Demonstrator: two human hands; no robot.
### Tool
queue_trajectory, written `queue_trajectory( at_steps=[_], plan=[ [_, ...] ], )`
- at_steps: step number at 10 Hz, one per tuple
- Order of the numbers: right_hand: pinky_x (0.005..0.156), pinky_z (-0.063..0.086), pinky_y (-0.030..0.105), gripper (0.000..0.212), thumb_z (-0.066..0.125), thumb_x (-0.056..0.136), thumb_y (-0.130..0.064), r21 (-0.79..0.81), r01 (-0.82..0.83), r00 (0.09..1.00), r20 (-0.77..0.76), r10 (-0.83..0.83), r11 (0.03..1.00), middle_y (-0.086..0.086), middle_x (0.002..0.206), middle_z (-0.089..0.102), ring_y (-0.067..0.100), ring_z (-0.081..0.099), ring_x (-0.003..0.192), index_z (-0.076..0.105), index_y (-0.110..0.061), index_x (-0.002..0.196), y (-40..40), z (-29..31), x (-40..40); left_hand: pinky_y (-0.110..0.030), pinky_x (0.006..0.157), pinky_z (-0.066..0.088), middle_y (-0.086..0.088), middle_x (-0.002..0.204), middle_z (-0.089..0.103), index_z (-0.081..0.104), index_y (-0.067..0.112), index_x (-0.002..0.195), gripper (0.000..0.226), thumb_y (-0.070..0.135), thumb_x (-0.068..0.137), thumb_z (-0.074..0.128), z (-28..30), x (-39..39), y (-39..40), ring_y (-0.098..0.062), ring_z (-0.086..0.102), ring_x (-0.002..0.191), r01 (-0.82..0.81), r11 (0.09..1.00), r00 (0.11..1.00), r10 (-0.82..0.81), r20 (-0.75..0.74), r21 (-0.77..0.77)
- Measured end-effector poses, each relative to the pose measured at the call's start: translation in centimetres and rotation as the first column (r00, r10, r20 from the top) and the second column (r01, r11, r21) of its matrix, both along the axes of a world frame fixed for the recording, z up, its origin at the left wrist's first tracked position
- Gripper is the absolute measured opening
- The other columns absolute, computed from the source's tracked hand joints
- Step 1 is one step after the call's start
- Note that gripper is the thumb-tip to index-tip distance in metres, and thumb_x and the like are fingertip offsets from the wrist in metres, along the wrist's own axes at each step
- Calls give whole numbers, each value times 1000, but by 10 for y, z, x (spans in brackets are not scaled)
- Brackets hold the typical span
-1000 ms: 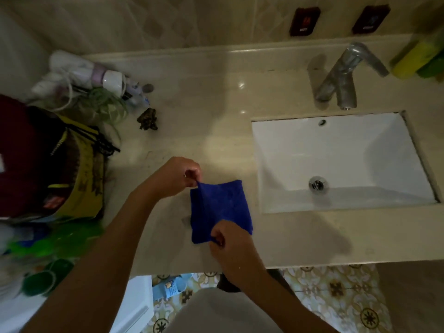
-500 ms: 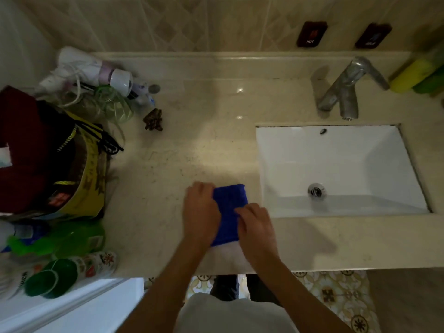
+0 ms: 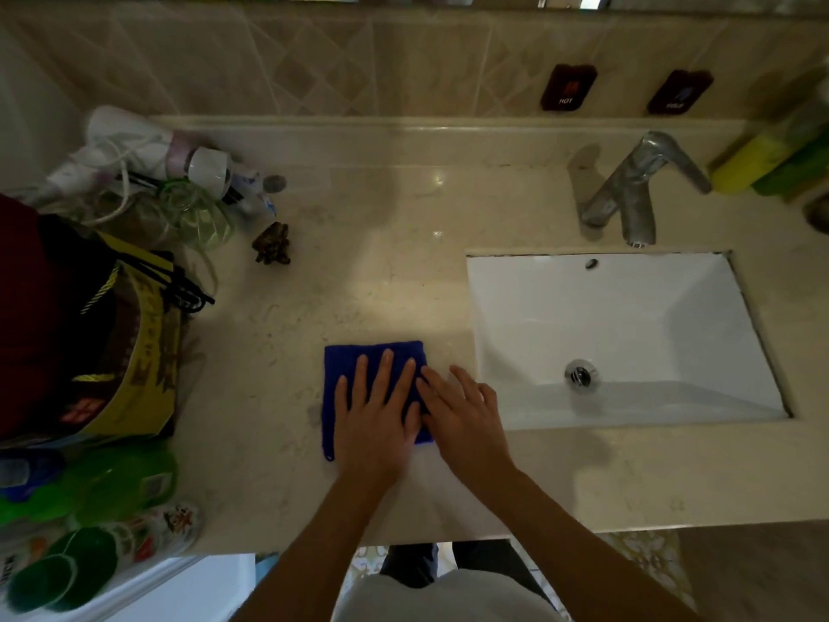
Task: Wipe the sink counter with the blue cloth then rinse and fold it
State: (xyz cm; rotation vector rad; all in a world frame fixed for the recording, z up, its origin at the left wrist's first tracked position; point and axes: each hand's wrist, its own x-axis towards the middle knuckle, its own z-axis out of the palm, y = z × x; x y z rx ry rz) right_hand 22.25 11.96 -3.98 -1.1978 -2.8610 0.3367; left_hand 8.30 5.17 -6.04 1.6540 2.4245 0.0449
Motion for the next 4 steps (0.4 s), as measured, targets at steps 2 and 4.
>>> queue_trajectory(
  at_steps=[2, 4],
  plan=[
    [97, 49, 46, 47, 62, 91, -30, -57, 42, 998, 44, -40, 997, -1, 145, 57, 35, 54, 131, 59, -19, 136, 25, 10, -38, -51, 121, 10, 0, 164, 16, 14, 34, 155, 60, 52, 98, 18, 5, -33, 26, -30, 11, 152, -4, 1000, 1000, 4, -9, -13],
    [114, 34, 46, 48, 55, 100, -28, -304, 124, 987, -57, -148, 945, 0, 158, 41, 27, 35, 145, 46, -22, 147, 30, 28, -38, -53, 118, 17, -4, 162, 24, 24, 31, 153, 60, 49, 96, 21, 7, -35, 31, -33, 21, 149, -21, 1000, 999, 20, 33, 11]
  ],
)
